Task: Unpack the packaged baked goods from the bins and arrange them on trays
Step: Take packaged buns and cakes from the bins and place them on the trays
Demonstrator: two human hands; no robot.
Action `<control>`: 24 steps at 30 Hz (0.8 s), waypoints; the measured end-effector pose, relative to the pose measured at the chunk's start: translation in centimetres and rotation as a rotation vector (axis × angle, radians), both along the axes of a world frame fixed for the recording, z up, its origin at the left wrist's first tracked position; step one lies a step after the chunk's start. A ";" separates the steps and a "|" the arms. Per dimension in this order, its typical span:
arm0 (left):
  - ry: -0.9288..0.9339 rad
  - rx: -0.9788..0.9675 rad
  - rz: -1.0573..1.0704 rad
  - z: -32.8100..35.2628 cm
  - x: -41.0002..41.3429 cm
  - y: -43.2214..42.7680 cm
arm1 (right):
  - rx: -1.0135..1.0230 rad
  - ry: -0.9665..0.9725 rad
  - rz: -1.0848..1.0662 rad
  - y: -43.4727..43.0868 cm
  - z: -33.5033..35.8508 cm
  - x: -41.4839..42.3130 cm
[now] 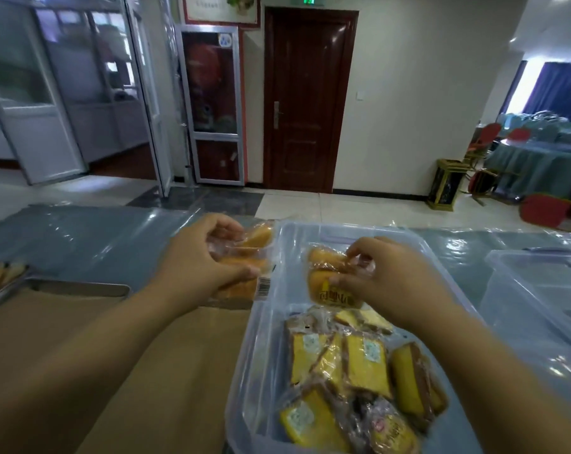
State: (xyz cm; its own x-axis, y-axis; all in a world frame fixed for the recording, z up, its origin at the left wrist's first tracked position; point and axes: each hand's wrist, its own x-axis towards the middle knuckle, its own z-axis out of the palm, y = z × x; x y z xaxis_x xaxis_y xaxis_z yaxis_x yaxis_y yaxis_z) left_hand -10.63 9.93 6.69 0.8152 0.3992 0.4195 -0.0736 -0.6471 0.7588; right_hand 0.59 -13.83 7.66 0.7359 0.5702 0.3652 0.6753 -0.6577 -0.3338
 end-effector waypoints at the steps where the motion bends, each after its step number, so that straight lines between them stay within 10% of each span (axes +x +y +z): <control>1: -0.006 -0.006 0.005 0.1 -1.6 0.6 | 0.033 0.002 0.008 0.8 0.0 -1.1; 24: 0.113 -0.300 0.365 -9.1 -43.5 27.4 | 0.132 0.166 0.370 33.9 -8.4 -33.3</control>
